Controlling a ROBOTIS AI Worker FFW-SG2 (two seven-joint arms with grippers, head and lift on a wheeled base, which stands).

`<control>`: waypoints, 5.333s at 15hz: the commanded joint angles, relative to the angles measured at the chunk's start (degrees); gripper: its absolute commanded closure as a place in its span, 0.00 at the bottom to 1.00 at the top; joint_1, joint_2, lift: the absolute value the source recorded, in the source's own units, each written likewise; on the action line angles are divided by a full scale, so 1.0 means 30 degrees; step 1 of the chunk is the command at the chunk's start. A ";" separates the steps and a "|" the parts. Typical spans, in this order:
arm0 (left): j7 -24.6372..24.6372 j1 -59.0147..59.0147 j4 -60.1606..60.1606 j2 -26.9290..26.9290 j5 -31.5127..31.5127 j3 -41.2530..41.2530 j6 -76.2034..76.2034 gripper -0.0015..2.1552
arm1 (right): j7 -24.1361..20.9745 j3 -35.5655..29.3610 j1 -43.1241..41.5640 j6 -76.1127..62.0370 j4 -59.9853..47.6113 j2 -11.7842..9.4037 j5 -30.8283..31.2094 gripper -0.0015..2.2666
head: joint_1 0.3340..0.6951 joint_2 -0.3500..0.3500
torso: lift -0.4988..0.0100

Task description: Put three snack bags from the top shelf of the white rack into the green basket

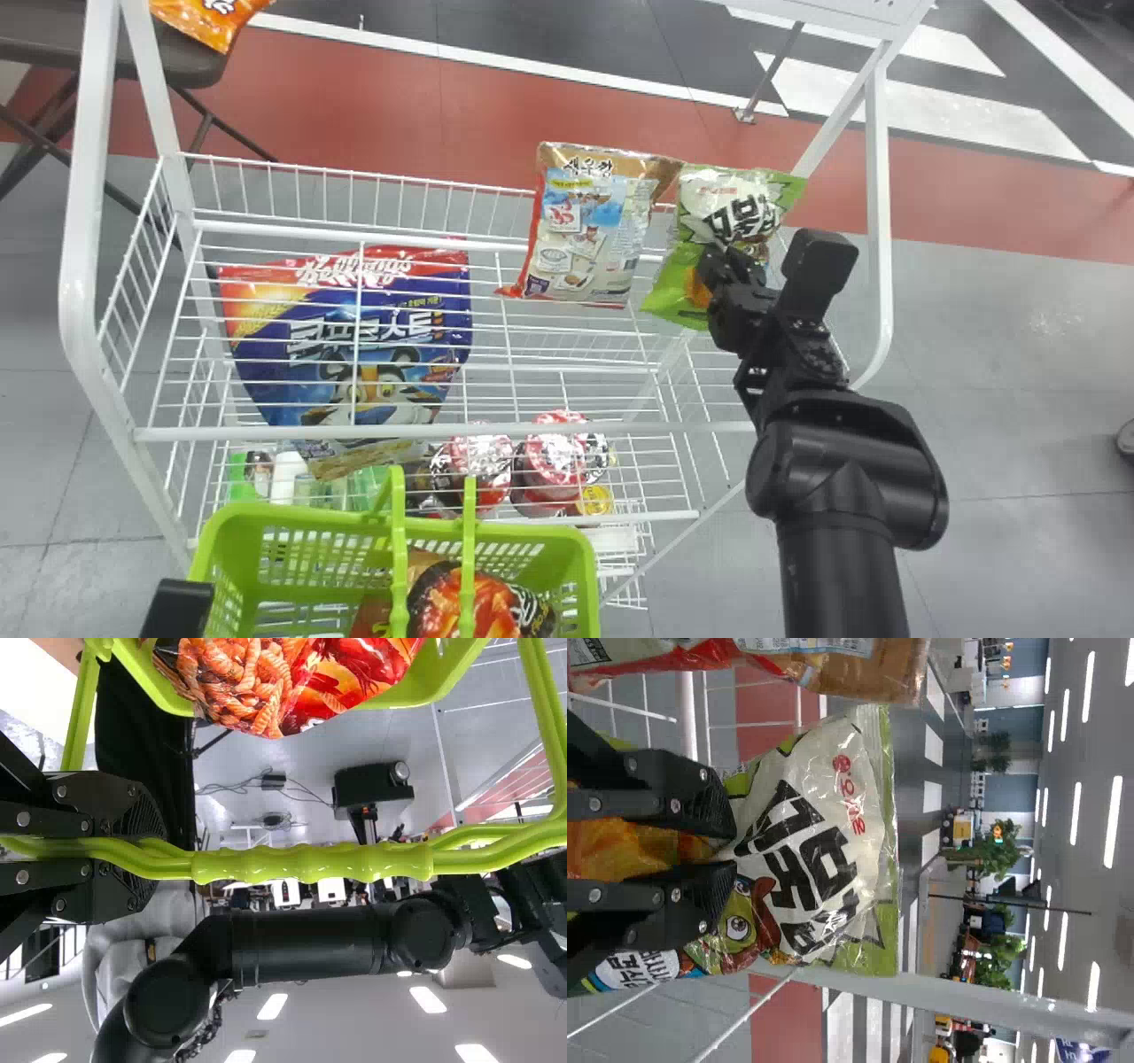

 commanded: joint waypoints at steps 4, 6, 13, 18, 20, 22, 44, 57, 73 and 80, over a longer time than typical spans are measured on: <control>0.0029 0.0113 -0.0146 0.0000 0.0001 0.0004 0.0023 1.00 | 0.0206 -0.0775 0.1546 0.0194 -0.2784 0.0030 -0.2449 0.93 | 1.00 0.00 | 0.98; 0.0117 0.0113 -0.0175 0.0000 0.0001 -0.0025 0.0023 1.00 | 0.0821 -0.0863 0.3597 0.1307 -0.5977 0.0030 -0.4148 0.93 | 1.00 0.00 | 0.98; 0.0410 -0.0034 -0.0116 -0.0030 0.0001 -0.0084 0.0023 1.00 | 0.4630 -0.2503 1.1272 0.9451 -1.6114 0.0411 -0.9011 0.93 | 1.00 0.00 | 0.98; 0.0410 -0.0034 -0.0058 -0.0088 0.0001 -0.0113 0.0023 1.00 | 0.8614 -0.5199 1.2151 2.1873 -1.8048 0.0956 -1.2732 0.93 | 1.00 0.00 | 0.98; 0.0410 -0.0034 -0.0058 -0.0118 0.0001 -0.0142 0.0023 1.00 | 0.9728 -0.5609 1.2532 2.4256 -1.8048 0.0956 -1.3874 0.93 | 1.00 0.00 | 0.98; 0.0381 -0.0034 -0.0087 -0.0118 0.0001 -0.0142 0.0023 1.00 | 1.0519 -0.5755 1.2913 2.4256 -1.7960 0.0956 -1.4167 0.93 | 1.00 0.00 | 0.98; 0.0351 0.0054 -0.0263 -0.0059 -0.0028 -0.0465 0.0023 1.00 | 0.9698 0.0309 1.4554 1.6776 -1.2540 0.0118 -0.9626 0.09 | 1.00 0.00 | 0.98; 0.0469 0.0025 -0.0058 -0.0147 -0.0292 -0.0670 0.0023 1.00 | 0.6476 0.1364 1.6077 0.1307 -1.7110 0.0956 -0.7195 0.03 | 1.00 0.00 | 0.98; 0.0381 0.0171 0.0030 -0.0088 -0.0321 -0.0816 0.0023 1.00 | 0.0909 0.5964 1.6692 0.0076 -1.7784 0.0956 -0.1863 0.03 | 1.00 0.00 | 0.98; 0.0322 0.0201 -0.0028 -0.0059 -0.0350 -0.0816 0.0023 1.00 | 0.0968 0.5905 1.6810 -0.0392 -1.7872 0.0956 -0.1892 0.03 | 1.00 0.00 | 0.98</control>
